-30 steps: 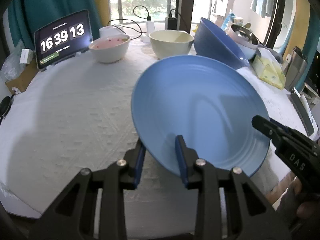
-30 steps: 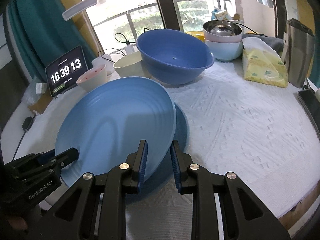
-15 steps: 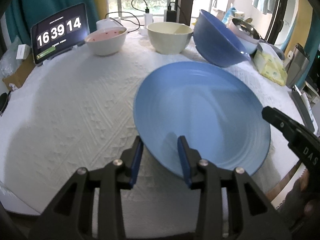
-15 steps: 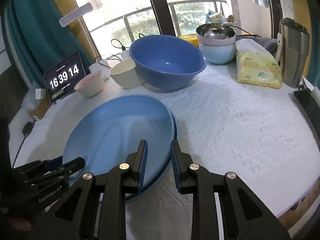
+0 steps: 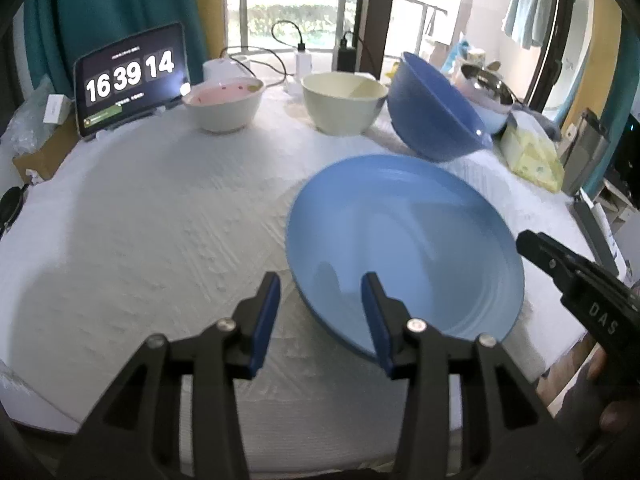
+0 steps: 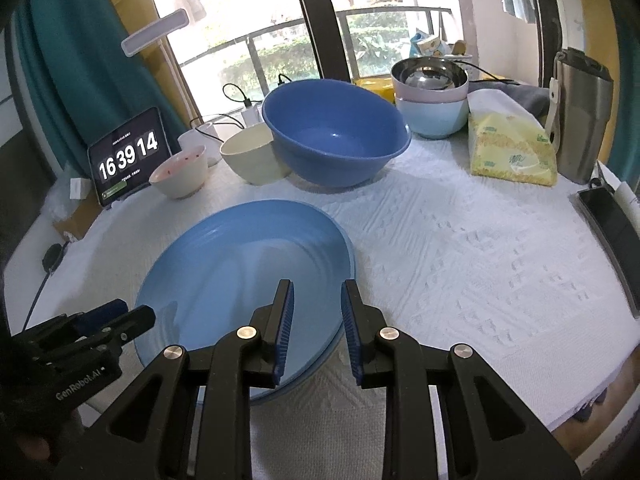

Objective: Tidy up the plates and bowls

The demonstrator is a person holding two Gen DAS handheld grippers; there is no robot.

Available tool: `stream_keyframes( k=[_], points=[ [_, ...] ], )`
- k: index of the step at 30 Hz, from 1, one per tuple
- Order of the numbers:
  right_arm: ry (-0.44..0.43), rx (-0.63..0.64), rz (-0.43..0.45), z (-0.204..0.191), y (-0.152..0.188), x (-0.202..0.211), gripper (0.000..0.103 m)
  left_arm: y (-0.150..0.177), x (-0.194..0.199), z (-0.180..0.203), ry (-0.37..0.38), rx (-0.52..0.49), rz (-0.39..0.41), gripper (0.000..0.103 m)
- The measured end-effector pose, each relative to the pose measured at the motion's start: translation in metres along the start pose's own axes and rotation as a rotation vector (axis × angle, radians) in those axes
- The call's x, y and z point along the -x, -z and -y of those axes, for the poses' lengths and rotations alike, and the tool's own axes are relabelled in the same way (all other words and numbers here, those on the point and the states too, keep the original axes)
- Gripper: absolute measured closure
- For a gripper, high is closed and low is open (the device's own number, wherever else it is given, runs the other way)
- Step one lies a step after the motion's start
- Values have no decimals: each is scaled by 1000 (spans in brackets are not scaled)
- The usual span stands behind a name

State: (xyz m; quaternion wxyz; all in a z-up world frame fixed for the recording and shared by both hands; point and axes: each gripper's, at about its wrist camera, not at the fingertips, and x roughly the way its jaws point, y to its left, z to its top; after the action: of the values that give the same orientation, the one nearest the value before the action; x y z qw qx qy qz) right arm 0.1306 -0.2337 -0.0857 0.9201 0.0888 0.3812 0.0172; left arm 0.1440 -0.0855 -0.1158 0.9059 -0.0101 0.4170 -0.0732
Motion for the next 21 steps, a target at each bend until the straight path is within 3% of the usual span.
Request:
stream_keyframes(
  k=[11, 21],
  points=[
    [19, -16, 1, 4, -2, 0, 66, -3, -2, -6, 0, 16, 12, 59],
    [27, -38, -41, 15, -6, -22, 65, -11, -25, -10, -16, 29, -8, 58]
  ],
)
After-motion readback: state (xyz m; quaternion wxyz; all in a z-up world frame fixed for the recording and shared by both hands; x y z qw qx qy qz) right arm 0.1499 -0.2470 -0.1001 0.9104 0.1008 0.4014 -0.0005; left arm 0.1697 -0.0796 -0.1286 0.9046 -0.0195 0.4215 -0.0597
